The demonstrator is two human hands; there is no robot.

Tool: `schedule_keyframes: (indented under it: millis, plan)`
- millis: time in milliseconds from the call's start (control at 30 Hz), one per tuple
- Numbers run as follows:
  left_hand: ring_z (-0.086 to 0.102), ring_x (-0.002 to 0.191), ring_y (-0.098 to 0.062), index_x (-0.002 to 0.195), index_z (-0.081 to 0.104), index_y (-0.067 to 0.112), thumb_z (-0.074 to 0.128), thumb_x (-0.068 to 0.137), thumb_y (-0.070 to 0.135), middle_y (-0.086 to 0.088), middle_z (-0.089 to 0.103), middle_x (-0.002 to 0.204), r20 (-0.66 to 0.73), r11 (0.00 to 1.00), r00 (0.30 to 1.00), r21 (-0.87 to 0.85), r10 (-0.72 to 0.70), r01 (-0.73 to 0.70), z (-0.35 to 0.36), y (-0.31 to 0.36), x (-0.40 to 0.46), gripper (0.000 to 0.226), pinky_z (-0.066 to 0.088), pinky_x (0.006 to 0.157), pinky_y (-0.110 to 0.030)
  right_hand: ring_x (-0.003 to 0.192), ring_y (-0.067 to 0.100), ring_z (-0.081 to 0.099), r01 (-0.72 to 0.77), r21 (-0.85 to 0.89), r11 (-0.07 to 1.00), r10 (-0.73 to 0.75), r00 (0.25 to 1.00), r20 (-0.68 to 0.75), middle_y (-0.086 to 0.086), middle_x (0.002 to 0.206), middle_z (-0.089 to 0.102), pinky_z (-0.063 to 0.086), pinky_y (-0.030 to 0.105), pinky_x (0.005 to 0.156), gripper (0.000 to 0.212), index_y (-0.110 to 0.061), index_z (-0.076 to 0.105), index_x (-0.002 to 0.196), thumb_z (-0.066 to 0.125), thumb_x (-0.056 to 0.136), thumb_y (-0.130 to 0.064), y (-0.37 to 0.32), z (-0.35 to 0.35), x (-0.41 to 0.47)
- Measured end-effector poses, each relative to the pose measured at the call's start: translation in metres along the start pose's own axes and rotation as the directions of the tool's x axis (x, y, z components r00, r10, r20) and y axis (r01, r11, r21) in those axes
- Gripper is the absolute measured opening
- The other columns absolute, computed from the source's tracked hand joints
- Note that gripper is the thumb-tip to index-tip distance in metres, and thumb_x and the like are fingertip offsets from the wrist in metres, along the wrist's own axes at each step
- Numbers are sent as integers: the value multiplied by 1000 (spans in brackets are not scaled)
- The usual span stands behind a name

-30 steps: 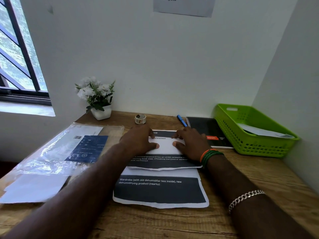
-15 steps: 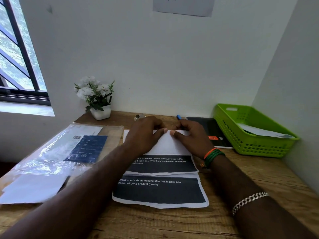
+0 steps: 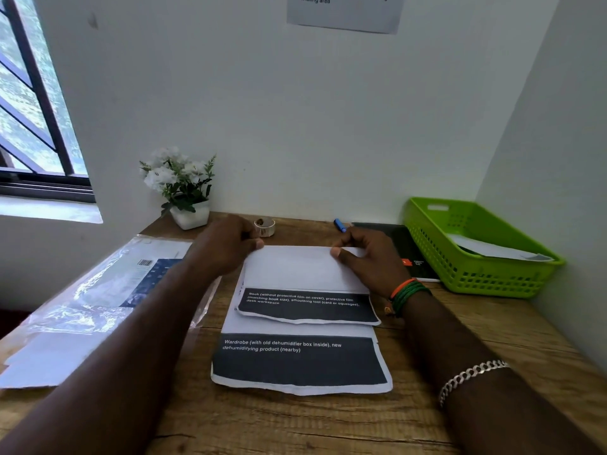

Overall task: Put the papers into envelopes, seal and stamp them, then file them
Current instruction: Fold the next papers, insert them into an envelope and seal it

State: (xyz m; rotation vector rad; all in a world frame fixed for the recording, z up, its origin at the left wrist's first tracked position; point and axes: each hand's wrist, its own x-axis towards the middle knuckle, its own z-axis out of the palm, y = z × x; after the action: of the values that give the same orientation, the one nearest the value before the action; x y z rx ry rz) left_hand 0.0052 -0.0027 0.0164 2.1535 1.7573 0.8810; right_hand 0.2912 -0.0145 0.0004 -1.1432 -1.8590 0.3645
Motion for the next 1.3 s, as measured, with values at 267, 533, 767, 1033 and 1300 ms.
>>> schedule_keyframes:
  millis: [267,533,767,1033,1300]
  plan:
    - [62,88,0,91,78,25,72,93,34,10,73,93,-70,982,996,-181,50,-62,12,11,0,11,48,78,-31,85,-3,67,0,-2,1000,0,999,-34,-15,83,73,45,10,82,10,-24,72,79,77,84,-18,5,-4,1]
    - [61,90,-1,83,76,27,74,92,27,14,71,89,-104,983,989,-143,103,-118,17,7,4,9,45,85,-30,86,-3,67,-63,11,998,63,998,-30,-14,85,75,45,12,82,9,-28,74,80,78,84,-21,8,-5,2]
    - [60,90,0,87,77,22,73,93,27,13,71,91,-94,986,991,-129,96,-108,17,-1,7,8,41,80,-29,62,7,61,-193,26,981,194,980,-43,-4,68,72,49,25,62,6,-22,76,80,77,85,-20,19,-19,4]
    - [60,89,-1,79,69,35,73,93,29,19,68,86,-90,986,990,-116,111,-121,19,-3,8,16,46,84,-33,58,12,62,-234,27,972,235,971,-52,0,64,70,49,27,57,8,-20,74,80,75,87,-16,23,-24,3]
    - [63,93,-5,87,74,29,70,95,34,22,67,89,-173,975,973,-139,151,-175,12,6,4,11,45,80,-28,61,16,62,-177,-4,984,177,984,1,2,73,68,54,32,56,13,-24,73,91,82,81,-23,15,-23,2]
